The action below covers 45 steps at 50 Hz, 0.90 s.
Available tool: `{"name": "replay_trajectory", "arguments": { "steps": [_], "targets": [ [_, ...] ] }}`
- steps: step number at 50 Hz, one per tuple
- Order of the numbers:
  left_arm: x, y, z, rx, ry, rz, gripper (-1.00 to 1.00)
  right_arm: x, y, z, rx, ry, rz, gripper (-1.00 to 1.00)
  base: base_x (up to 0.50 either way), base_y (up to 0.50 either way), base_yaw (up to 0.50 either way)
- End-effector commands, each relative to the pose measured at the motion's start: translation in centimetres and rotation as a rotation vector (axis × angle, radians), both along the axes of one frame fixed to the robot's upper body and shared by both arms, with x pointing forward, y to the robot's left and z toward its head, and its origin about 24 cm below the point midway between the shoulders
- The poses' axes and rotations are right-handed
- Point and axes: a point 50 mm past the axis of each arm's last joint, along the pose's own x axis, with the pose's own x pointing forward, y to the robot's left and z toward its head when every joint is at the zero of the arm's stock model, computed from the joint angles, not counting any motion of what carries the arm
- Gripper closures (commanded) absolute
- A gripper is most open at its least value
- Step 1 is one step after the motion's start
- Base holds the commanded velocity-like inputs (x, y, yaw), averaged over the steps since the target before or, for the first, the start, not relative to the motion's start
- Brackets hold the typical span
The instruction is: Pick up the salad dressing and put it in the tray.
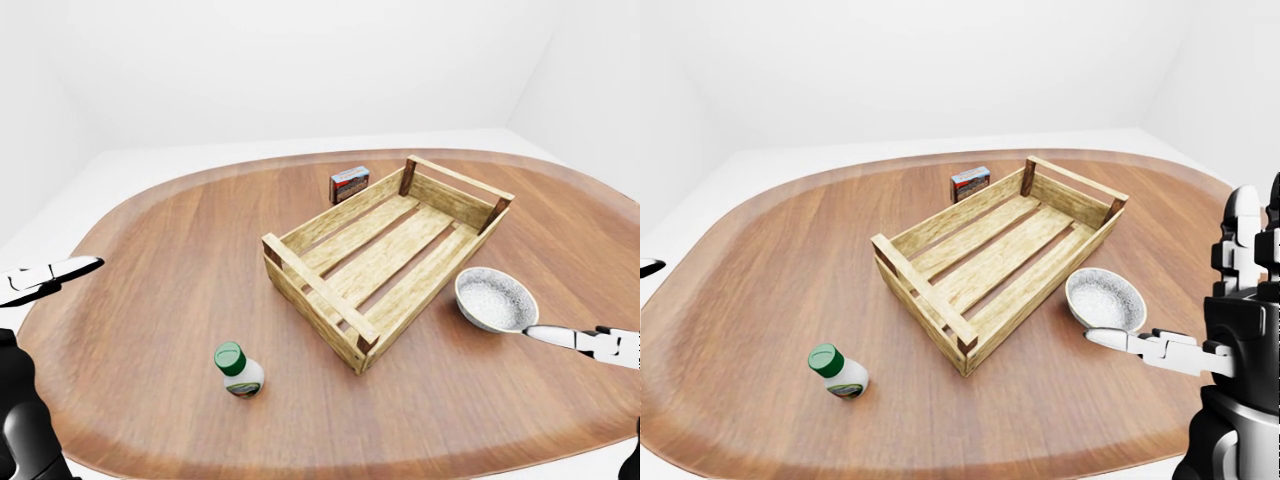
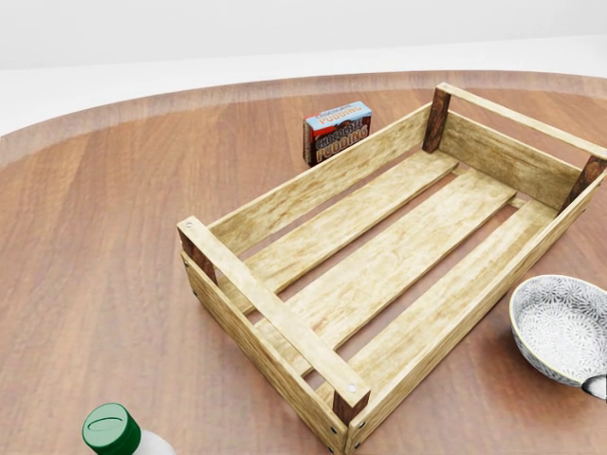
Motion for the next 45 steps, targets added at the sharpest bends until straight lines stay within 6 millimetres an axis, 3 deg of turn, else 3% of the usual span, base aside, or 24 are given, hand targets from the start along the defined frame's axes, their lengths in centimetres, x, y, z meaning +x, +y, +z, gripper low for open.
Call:
{"name": "replay_trajectory", "arguments": {
  "steps": [1, 20, 24, 27, 30, 35, 45],
  "targets": [
    [0.1, 0.1, -0.2, -0.002, 0.010, 0.001, -1.00, 0.1, 0.0, -0.3, 0.008, 0.016, -0.003, -1.00, 0.50, -0.05, 0.00],
    [-0.1, 0.0, -0.1, 0.000, 0.005, 0.002, -1.00, 0.5, -1.2, -1.9, 0.087, 0.063, -0.059, -1.00, 0.50, -0.05, 0.00],
    [0.0, 0.0, -0.2, -0.001, 0.007, 0.001, -1.00, 0.5, -1.5, -2.3, 0.101, 0.080, -0.071, -1.00, 0.00, 0.00, 0.00],
    [0.0, 0.0, -0.2, 0.000, 0.010, 0.000, -1.00, 1.4, -0.9, -2.7, -0.038, 0.180, -0.153, -1.00, 0.02, 0.17, 0.00],
    [-0.1, 0.0, 0.0, 0.002, 0.000, 0.002, -1.00, 1.0, -0.9, -2.0, 0.042, 0.094, -0.102, -1.00, 0.10, 0.42, 0.00],
    [0.0, 0.0, -0.1, -0.001, 0.006, 0.003, -1.00, 0.8, -1.5, -2.6, 0.071, 0.115, -0.111, -1.00, 0.02, 0.05, 0.00],
    [0.0, 0.0, -0.1, 0.000, 0.005, 0.000, -1.00, 0.7, -0.4, -1.2, 0.024, 0.057, -0.089, -1.00, 0.00, 0.00, 0.00]
  ]
}}
